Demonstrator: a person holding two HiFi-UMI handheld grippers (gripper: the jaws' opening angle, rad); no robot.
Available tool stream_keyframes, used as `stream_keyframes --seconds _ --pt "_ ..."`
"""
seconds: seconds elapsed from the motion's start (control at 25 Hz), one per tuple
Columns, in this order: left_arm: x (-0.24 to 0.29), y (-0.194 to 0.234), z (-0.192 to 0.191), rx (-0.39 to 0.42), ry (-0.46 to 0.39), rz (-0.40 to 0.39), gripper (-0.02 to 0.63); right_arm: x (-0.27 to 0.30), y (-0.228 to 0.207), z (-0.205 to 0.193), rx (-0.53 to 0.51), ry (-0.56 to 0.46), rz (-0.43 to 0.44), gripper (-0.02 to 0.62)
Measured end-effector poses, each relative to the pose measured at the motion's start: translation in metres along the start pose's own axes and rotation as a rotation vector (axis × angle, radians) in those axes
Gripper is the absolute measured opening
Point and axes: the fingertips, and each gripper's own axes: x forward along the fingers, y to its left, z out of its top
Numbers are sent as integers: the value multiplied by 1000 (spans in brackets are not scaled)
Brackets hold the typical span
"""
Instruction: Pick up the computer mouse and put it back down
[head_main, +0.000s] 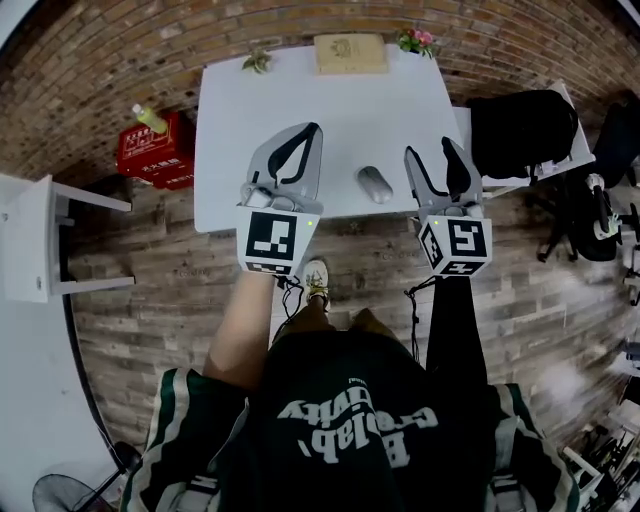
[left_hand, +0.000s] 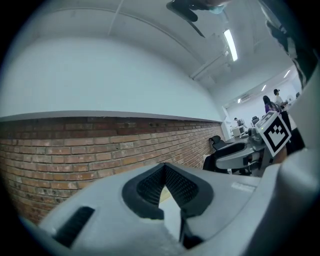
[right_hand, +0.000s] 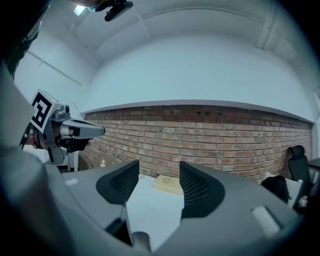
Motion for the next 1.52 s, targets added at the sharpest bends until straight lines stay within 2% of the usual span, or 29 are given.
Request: stream_keyframes --seconds 0.52,0.92,1.16,1.28,1.52 --pt "72 44 -16 -35 -29 -149 3 73 -10 6 15 28 -64 296" --pt "90 49 -31 -56 -24 -196 3 92 -6 -12 10 83 -57 296" --pt "100 46 -39 -59 -4 -206 3 103 -6 -29 28 143 -21 296" --pt "104 46 -44 -61 10 -212 3 109 -2 -54 31 244 10 296" --pt "107 44 -48 -35 5 -191 3 109 18 -130 18 584 136 298"
